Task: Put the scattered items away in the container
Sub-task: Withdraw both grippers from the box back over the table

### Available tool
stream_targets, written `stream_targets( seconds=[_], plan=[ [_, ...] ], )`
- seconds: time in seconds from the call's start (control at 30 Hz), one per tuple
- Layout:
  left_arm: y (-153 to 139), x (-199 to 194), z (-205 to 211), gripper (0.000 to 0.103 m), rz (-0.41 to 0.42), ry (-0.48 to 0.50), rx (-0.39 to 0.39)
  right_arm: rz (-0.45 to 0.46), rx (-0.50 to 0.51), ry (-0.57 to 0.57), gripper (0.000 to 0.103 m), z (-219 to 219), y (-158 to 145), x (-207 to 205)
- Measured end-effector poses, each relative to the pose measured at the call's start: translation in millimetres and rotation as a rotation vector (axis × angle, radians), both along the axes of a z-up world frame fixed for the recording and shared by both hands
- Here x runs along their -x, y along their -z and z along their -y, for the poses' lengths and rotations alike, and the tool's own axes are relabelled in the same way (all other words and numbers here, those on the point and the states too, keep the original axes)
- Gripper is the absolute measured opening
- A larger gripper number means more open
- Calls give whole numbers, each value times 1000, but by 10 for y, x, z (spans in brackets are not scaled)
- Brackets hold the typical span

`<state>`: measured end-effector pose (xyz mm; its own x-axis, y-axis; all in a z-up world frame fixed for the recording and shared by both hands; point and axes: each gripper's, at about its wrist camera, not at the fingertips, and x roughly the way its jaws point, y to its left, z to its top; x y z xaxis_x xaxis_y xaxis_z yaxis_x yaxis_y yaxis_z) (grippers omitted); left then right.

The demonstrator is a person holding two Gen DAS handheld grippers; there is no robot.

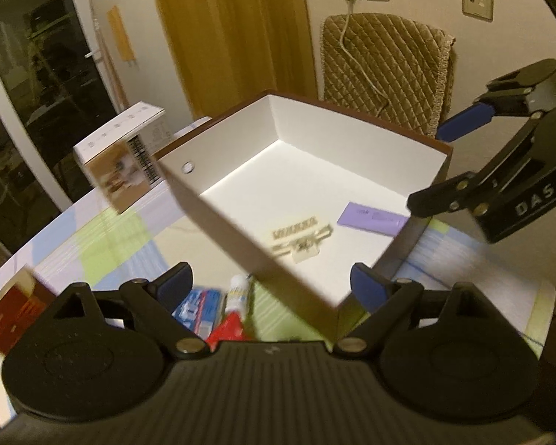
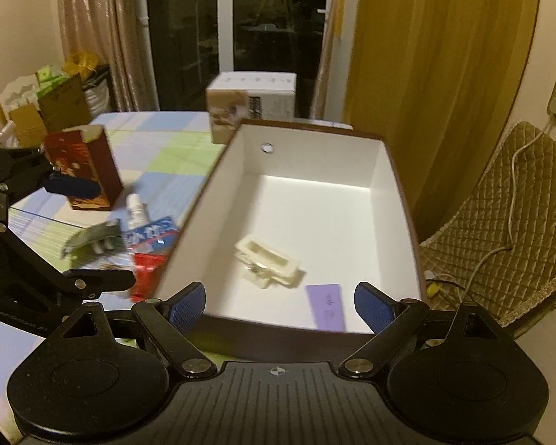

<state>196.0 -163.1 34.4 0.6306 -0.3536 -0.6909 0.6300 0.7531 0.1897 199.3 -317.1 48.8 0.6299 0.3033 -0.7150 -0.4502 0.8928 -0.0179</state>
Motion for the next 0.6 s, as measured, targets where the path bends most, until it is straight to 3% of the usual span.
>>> stream_targets(
  seconds=[0.6],
  plan=[
    [77,866,-1124,91,-20,-181,-27,-18,-136,-23,93,-610,-89,774]
  ],
)
